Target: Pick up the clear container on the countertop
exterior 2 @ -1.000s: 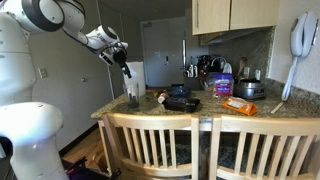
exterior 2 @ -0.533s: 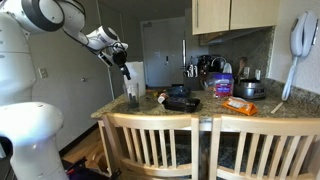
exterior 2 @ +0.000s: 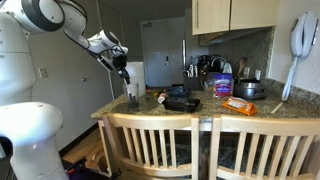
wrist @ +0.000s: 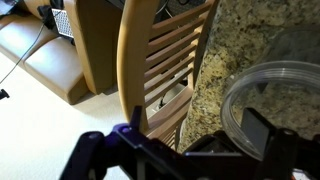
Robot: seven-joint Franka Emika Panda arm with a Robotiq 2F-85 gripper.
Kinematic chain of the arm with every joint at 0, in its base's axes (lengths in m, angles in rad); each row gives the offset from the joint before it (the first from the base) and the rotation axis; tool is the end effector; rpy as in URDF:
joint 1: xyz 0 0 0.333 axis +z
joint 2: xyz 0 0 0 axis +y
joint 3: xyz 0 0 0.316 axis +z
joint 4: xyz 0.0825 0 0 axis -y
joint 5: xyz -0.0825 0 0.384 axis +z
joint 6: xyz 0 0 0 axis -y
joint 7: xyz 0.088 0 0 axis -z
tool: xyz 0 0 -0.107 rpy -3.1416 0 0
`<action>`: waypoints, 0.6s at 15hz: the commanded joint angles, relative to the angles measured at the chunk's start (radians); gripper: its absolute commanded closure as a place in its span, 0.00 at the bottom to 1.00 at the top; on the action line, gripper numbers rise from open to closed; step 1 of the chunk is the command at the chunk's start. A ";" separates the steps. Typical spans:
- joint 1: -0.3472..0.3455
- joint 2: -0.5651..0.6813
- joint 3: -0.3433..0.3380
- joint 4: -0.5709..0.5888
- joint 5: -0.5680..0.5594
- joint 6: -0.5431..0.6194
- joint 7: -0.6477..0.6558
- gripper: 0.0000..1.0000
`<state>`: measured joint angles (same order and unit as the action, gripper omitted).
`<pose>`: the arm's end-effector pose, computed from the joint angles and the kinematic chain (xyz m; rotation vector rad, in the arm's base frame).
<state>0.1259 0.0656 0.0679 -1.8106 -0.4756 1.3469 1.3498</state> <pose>0.5214 0.0438 0.4823 2.0560 -1.3099 -0.0505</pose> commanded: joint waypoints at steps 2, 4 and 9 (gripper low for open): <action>-0.001 0.001 0.009 -0.003 0.044 0.038 0.094 0.00; 0.001 0.053 0.011 0.022 0.119 0.061 0.225 0.00; 0.013 0.064 0.012 0.026 0.137 0.064 0.253 0.00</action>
<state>0.1383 0.1295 0.0801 -1.7875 -0.3386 1.4133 1.6030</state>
